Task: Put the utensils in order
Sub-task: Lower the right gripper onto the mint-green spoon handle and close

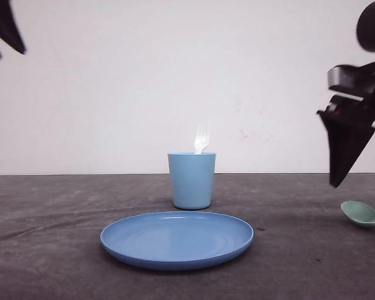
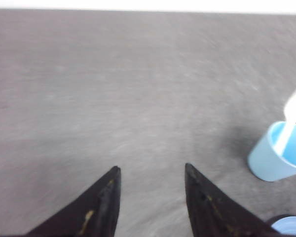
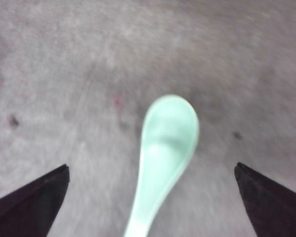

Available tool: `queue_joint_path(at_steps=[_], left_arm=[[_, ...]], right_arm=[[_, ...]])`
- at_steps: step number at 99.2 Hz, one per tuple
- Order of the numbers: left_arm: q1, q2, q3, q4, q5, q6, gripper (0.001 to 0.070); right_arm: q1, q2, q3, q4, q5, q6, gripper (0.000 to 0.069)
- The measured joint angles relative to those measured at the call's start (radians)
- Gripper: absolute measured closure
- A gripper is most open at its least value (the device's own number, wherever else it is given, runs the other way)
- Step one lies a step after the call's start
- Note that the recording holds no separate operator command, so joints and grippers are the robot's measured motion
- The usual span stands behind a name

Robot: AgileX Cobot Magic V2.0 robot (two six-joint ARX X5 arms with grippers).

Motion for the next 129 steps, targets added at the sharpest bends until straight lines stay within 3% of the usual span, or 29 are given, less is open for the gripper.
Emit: queue_joint_path(at_steps=[15, 39, 67, 93, 129], left_arm=[[0.002, -0.107, -0.111, -0.005, 0.000, 0.000, 0.0473], [0.003, -0.232, -0.179, -0.027, 0.000, -0.001, 0.0473], [0.003, -0.245, -0.179, -0.028, 0.000, -0.001, 0.0473], [0.003, -0.245, -0.179, -0.030, 0.000, -0.001, 0.0473], [0.003, -0.245, -0.179, -0.030, 0.000, -0.001, 0.0473]], right_arm=[[0.017, 0.047, 0.000, 0.055, 0.003, 0.004, 0.0016], [0.023, 0.112, 0.000, 0.098, 0.003, 0.004, 0.0111], [0.030, 0.130, 0.000, 0.100, 0.003, 0.004, 0.0381], [0.030, 0.130, 0.000, 0.096, 0.004, 0.004, 0.0579], [0.031, 0.130, 0.000, 0.100, 0.004, 0.004, 0.0666]])
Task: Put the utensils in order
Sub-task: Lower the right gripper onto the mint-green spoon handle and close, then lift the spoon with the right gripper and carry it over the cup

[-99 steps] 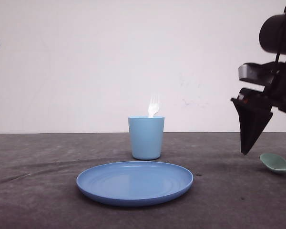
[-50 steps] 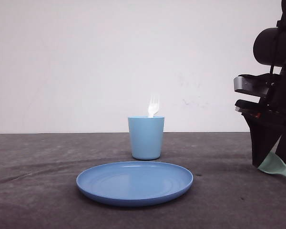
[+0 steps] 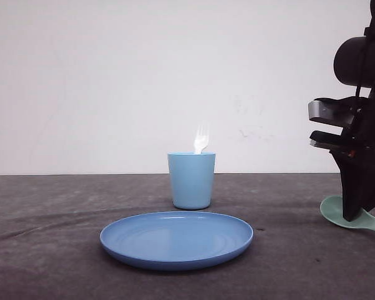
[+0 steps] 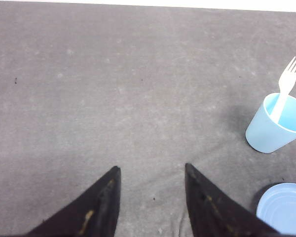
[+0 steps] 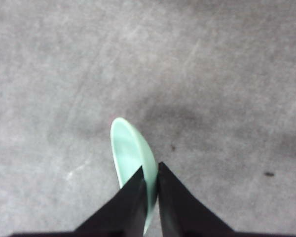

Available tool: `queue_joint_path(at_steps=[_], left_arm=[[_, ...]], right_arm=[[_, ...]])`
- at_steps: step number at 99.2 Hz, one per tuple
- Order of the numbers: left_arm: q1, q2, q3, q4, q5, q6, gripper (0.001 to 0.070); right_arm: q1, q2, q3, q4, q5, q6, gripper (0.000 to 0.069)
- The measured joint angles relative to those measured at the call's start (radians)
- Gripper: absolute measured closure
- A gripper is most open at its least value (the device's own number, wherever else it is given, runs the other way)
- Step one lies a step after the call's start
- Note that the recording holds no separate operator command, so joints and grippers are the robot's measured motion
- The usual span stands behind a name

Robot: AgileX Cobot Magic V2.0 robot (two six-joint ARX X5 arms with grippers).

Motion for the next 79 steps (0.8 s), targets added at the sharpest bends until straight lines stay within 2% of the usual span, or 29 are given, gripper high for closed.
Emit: queue_joint_path(at_steps=[22, 37, 59, 79], left_arm=[[0.000, 0.000, 0.000, 0.000, 0.000, 0.000, 0.0473], [0.000, 0.000, 0.000, 0.000, 0.000, 0.000, 0.0473], [0.000, 0.000, 0.000, 0.000, 0.000, 0.000, 0.0473], [0.000, 0.000, 0.000, 0.000, 0.000, 0.000, 0.0473]], right_arm=[[0.019, -0.004, 0.011, 0.045, -0.005, 0.008, 0.0667], [0.047, -0.043, 0.086, 0.122, -0.033, 0.022, 0.0667], [0.117, -0.063, 0.186, 0.393, -0.152, 0.034, 0.0667], [0.198, -0.062, 0.186, 0.690, -0.146, 0.040, 0.0667]])
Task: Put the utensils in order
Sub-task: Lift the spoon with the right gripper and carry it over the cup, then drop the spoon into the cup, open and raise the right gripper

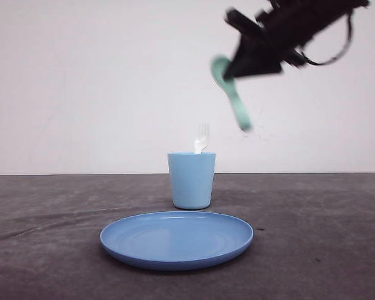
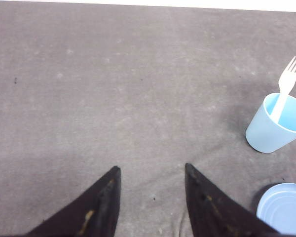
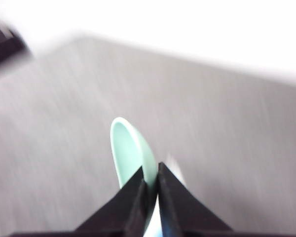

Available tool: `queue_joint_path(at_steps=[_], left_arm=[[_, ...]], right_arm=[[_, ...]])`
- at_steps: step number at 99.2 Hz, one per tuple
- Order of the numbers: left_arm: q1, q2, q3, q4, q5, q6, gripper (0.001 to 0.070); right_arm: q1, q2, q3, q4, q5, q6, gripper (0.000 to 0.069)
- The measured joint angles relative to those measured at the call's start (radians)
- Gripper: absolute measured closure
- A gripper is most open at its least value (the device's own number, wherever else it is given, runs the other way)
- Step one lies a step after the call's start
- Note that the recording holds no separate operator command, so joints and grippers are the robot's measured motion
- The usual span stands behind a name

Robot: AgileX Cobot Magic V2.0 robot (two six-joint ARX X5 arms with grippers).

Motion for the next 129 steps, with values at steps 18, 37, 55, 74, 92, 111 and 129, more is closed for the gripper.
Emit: queue_joint_path(at_steps=[18, 37, 55, 74, 92, 111, 129], left_arm=[[0.000, 0.000, 0.000, 0.000, 0.000, 0.000, 0.0473], [0.000, 0.000, 0.000, 0.000, 0.000, 0.000, 0.0473], [0.000, 0.000, 0.000, 0.000, 0.000, 0.000, 0.0473], [0.000, 0.000, 0.000, -0.001, 0.000, 0.000, 0.0473], [0.000, 0.000, 0.000, -0.005, 0.000, 0.000, 0.0473], [0.000, 0.000, 0.000, -0.005, 0.000, 0.000, 0.0473], [0.000, 0.000, 0.000, -0.006, 0.000, 0.000, 0.0473]], right_arm=[[0.077, 0.010, 0.000, 0.195, 0.080, -0.069, 0.0667], [0.123, 0.090, 0.000, 0.338, 0.097, -0.141, 0.0667], [0.134, 0.194, 0.000, 0.422, 0.122, -0.183, 0.0667], [0.132, 0.284, 0.000, 0.413, 0.148, -0.190, 0.0667], [0.136, 0.318, 0.000, 0.371, 0.147, -0.190, 0.0667], [0.140, 0.331, 0.000, 0.319, 0.146, -0.190, 0.0667], [0.140, 0.332, 0.000, 0.298, 0.146, -0.190, 0.0667]])
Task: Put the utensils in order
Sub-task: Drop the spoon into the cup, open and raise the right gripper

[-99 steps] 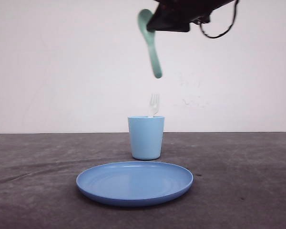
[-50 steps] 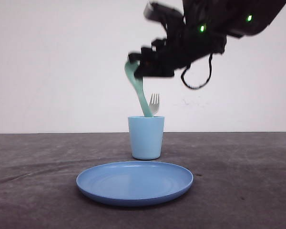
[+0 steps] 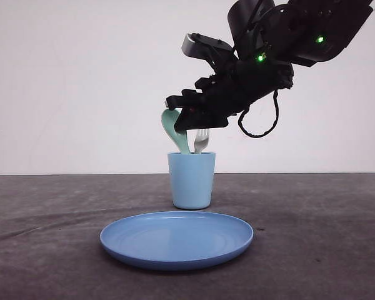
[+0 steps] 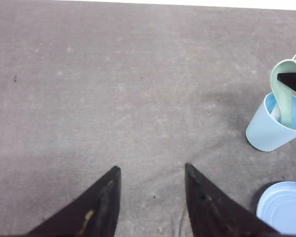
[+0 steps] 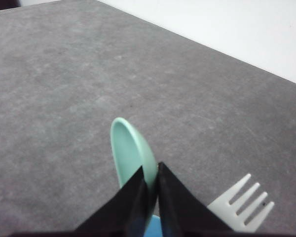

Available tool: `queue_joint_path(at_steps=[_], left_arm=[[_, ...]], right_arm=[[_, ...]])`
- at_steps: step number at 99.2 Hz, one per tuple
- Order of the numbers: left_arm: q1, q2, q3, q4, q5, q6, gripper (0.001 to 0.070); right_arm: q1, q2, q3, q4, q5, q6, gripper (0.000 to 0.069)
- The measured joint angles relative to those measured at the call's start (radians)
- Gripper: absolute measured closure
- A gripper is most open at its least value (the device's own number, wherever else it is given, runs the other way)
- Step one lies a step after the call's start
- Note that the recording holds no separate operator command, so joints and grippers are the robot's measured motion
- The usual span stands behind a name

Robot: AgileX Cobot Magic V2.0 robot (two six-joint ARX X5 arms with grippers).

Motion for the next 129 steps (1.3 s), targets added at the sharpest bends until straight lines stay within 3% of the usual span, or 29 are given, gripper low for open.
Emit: queue_joint_path(at_steps=[47, 54, 72, 77, 107, 129], left_arm=[[0.000, 0.000, 0.000, 0.000, 0.000, 0.000, 0.0473], [0.000, 0.000, 0.000, 0.000, 0.000, 0.000, 0.0473], [0.000, 0.000, 0.000, 0.000, 0.000, 0.000, 0.0473], [0.000, 0.000, 0.000, 0.000, 0.000, 0.000, 0.0473], [0.000, 0.000, 0.000, 0.000, 0.000, 0.000, 0.0473], [0.000, 0.000, 0.000, 0.000, 0.000, 0.000, 0.0473]], right_arm=[[0.000, 0.000, 0.000, -0.031, 0.000, 0.000, 0.0660], [0.000, 0.000, 0.000, -0.032, 0.000, 0.000, 0.0609], [0.000, 0.000, 0.000, -0.033, 0.000, 0.000, 0.0326], [0.000, -0.005, 0.000, -0.039, 0.000, 0.000, 0.0293], [0.000, -0.198, 0.000, -0.212, 0.000, 0.002, 0.0266], [-0.015, -0.368, 0.000, -0.468, 0.000, 0.013, 0.0266]])
